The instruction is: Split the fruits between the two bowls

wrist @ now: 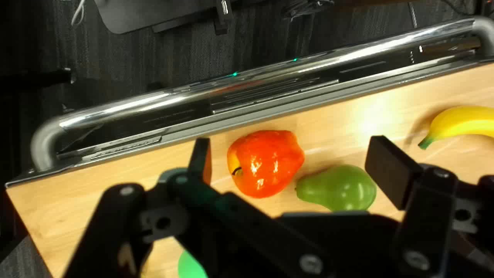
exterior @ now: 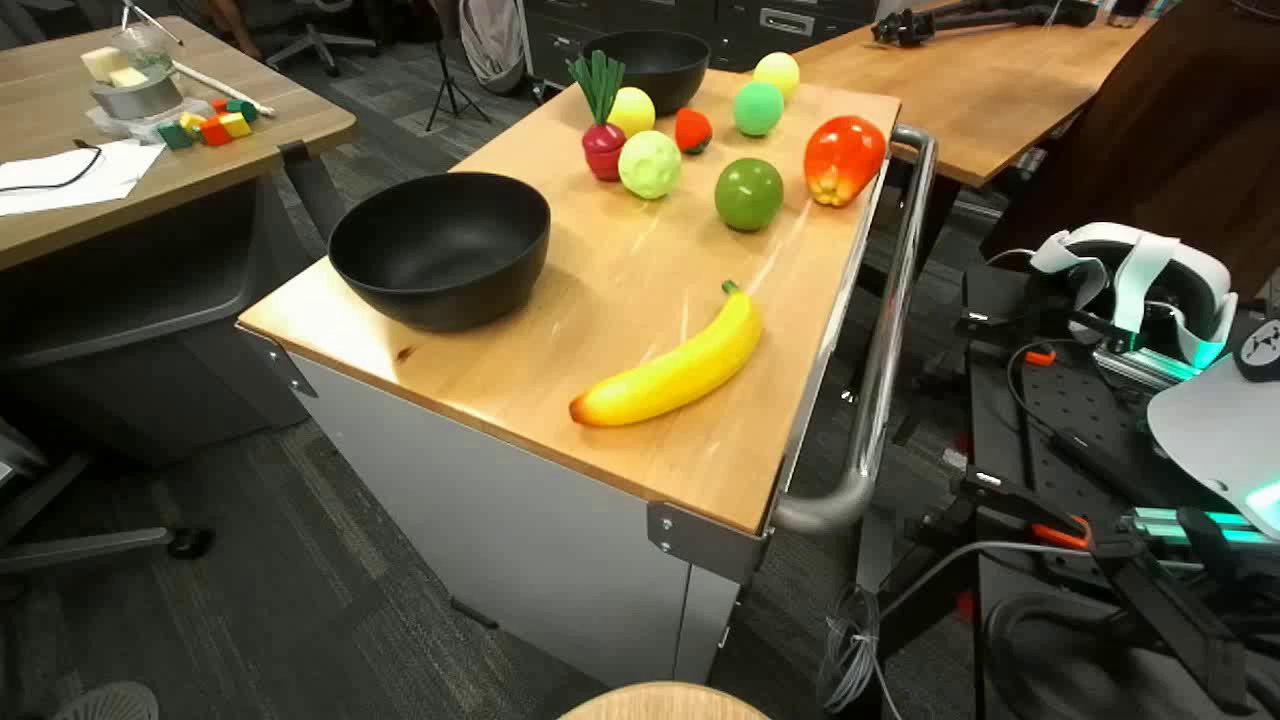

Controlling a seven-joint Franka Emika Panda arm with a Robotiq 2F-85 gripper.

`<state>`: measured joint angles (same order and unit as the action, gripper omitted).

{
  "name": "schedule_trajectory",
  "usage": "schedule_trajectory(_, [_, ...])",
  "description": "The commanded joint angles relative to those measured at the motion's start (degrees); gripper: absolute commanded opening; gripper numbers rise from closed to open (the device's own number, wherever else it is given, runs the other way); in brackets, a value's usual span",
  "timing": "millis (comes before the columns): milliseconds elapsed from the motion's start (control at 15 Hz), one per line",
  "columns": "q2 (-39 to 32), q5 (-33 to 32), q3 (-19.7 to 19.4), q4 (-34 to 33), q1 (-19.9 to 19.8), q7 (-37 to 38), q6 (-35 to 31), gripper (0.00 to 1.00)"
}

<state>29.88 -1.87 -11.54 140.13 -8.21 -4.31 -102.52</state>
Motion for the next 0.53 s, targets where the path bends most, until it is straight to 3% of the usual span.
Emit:
schedule_trajectory(0, [-0.1,0.2,0.5,-0.3,-0.6,-0.2,0.0,1.00])
schedule_trajectory(467, [0.0,0.2,0.5,-0.9,-0.6,-0.2,0.0,1.00])
